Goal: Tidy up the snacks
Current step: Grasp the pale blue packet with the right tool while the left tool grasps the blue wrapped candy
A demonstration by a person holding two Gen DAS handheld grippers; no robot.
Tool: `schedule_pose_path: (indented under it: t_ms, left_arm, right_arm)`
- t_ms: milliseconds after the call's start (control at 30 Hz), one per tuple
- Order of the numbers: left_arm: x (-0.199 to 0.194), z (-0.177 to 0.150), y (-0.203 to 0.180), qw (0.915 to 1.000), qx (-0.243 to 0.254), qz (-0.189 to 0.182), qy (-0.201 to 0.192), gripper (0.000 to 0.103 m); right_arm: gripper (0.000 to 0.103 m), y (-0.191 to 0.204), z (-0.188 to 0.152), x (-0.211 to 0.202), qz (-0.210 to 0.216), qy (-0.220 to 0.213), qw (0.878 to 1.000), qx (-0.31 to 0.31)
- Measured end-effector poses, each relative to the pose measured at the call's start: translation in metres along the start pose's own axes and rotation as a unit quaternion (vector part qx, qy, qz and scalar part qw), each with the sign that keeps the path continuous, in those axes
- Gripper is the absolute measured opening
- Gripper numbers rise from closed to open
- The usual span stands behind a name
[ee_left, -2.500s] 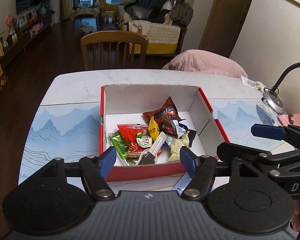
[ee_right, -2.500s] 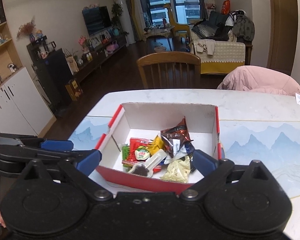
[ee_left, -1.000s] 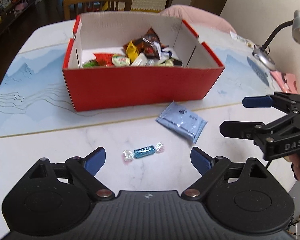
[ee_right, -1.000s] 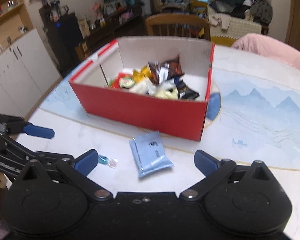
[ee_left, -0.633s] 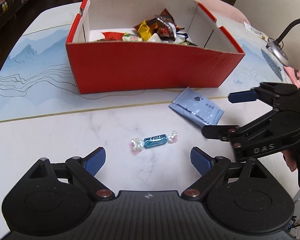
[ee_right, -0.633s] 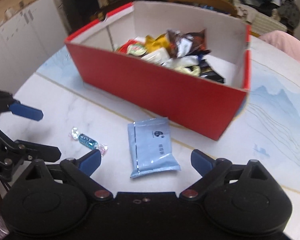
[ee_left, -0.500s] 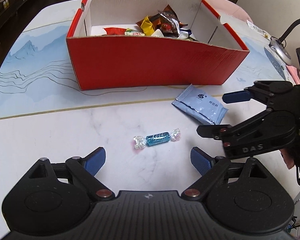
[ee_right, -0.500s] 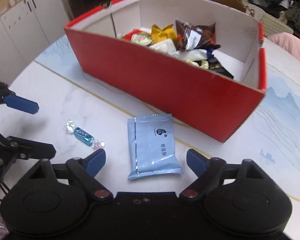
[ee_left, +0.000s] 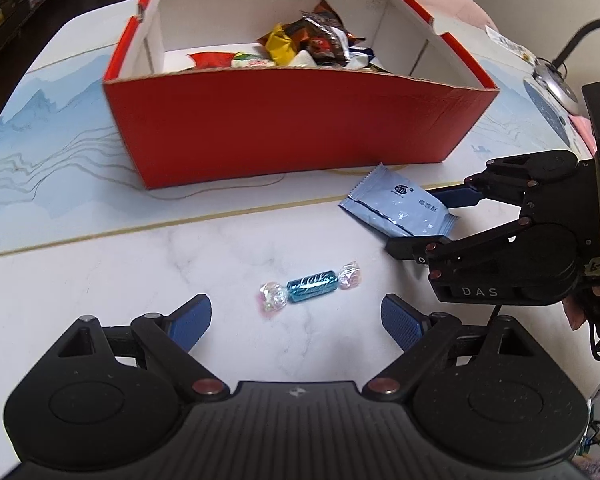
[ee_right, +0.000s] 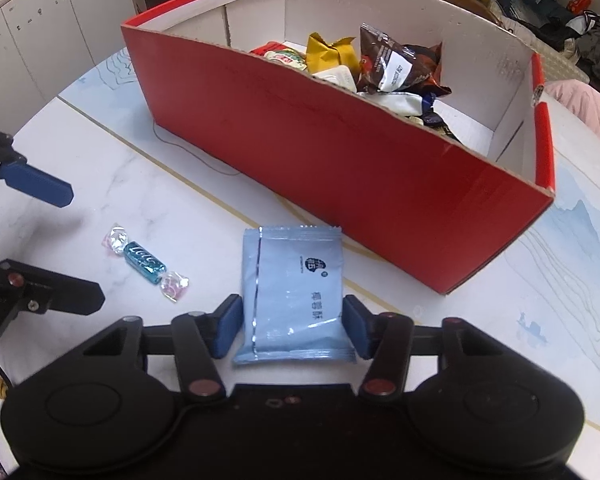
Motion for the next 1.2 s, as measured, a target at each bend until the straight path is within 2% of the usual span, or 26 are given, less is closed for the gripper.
schedule_pose_path:
  t_ms: [167, 267, 367, 467, 700, 767, 833, 900, 1033, 1100, 1200]
  left_arm:
    - [0.005, 0.008, -0.002, 0.9994, 0.032, -0.001, 0.008, 0.092]
    - [0.009, 0.012, -0.005, 0.9977, 0.066, 0.000, 0.015, 0.091]
    - [0.013, 0.015, -0.012, 0.9936, 0.109, -0.007, 0.031, 0.084]
    - [0.018, 0.018, -0.017, 0.9874, 0.149, -0.011, 0.051, 0.071]
    - [0.032, 0.025, -0.026, 0.9741, 0.209, -0.001, 0.086, 0.045]
    - [0.035, 0.025, -0.029, 0.9716, 0.219, 0.003, 0.090, 0.044]
    - [0.037, 0.026, -0.032, 0.9708, 0.222, 0.006, 0.090, 0.042]
    - [0.037, 0.027, -0.034, 0.9722, 0.217, 0.004, 0.088, 0.030]
    - [0.037, 0.025, -0.037, 0.9754, 0.206, 0.018, 0.077, 0.021]
    - [0.037, 0.024, -0.039, 0.9781, 0.194, 0.022, 0.072, 0.012]
    - [0.036, 0.023, -0.039, 0.9853, 0.157, 0.023, 0.062, 0.012]
  right_arm:
    - [0.048, -0.002, -0.008, -0.003, -0.002, -0.007, 1.000, 0.015]
    - [0.048, -0.007, -0.018, -0.007, 0.014, -0.007, 0.999, 0.038]
    - [0.048, -0.011, -0.031, -0.013, 0.033, -0.009, 0.997, 0.065]
    - [0.047, -0.013, -0.045, -0.018, 0.053, -0.011, 0.994, 0.092]
    - [0.047, -0.008, -0.068, -0.036, 0.074, -0.036, 0.986, 0.143]
    - [0.047, -0.007, -0.073, -0.041, 0.077, -0.042, 0.984, 0.152]
    - [0.047, -0.007, -0.076, -0.044, 0.076, -0.046, 0.984, 0.156]
    - [0.047, -0.008, -0.077, -0.046, 0.073, -0.051, 0.983, 0.161]
    - [0.047, -0.008, -0.079, -0.049, 0.070, -0.057, 0.980, 0.177]
    - [0.047, -0.008, -0.081, -0.048, 0.068, -0.060, 0.979, 0.183]
    - [0.047, -0.009, -0.082, -0.050, 0.066, -0.065, 0.976, 0.195]
Point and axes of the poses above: each gripper's, at about its wrist camera, not at the fingertips, and x roughly the way its jaws point, y to its left, z to its top, the point moved 7 cm from there along x, roughly the way its jaws point, and after that the axes turned 13 degrees about y, right-handed, at the moved point
